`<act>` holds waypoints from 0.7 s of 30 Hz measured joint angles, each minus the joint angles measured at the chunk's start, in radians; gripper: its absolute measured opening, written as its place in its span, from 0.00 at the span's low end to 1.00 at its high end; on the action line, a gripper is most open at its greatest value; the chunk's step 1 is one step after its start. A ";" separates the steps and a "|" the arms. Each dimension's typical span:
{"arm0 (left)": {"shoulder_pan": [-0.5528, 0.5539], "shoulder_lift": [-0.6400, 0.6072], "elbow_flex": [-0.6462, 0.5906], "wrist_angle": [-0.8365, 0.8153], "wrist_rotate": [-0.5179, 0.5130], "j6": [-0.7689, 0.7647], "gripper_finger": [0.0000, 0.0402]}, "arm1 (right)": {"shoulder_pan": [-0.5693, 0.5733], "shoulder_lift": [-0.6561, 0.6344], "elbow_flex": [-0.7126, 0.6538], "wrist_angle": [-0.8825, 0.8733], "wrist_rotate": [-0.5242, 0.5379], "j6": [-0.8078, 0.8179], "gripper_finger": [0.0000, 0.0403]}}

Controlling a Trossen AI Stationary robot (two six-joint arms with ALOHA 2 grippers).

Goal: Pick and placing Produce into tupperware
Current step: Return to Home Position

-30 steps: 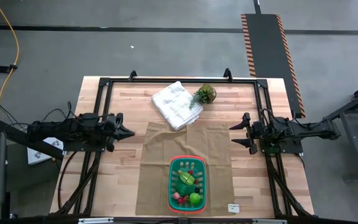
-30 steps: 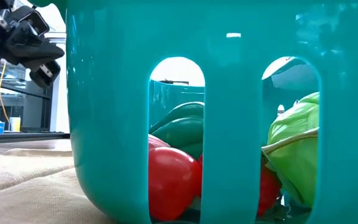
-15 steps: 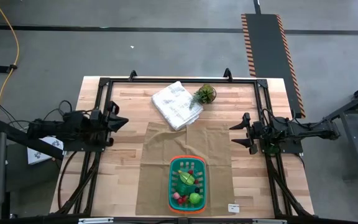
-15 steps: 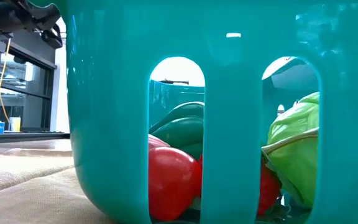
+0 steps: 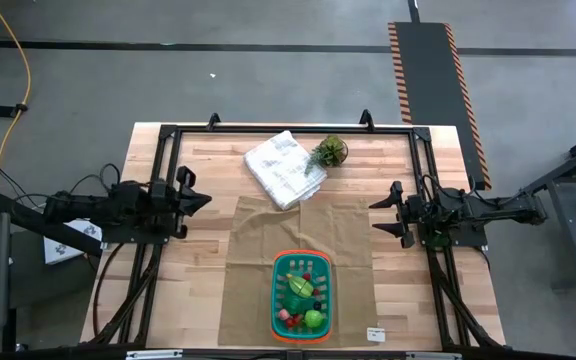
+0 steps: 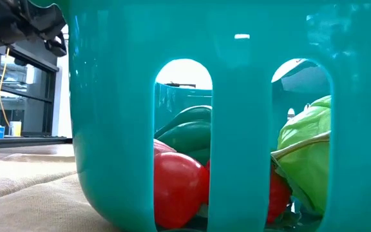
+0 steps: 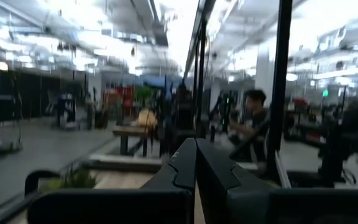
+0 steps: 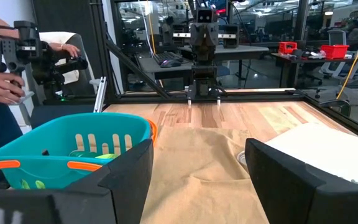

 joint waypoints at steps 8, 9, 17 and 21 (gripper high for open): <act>0.000 0.000 0.000 -0.170 0.000 -0.006 0.00 | 0.000 0.000 0.000 0.000 0.000 0.000 0.61; 0.000 0.000 0.000 -0.192 0.000 -0.016 0.00 | 0.000 0.000 0.000 0.000 0.000 0.000 0.61; 0.000 -0.001 0.000 -0.288 0.058 0.016 0.00 | 0.000 0.000 0.000 0.000 0.000 0.000 0.61; 0.000 -0.001 0.000 -0.292 0.072 0.081 0.00 | 0.000 0.000 0.000 0.000 0.000 0.000 0.61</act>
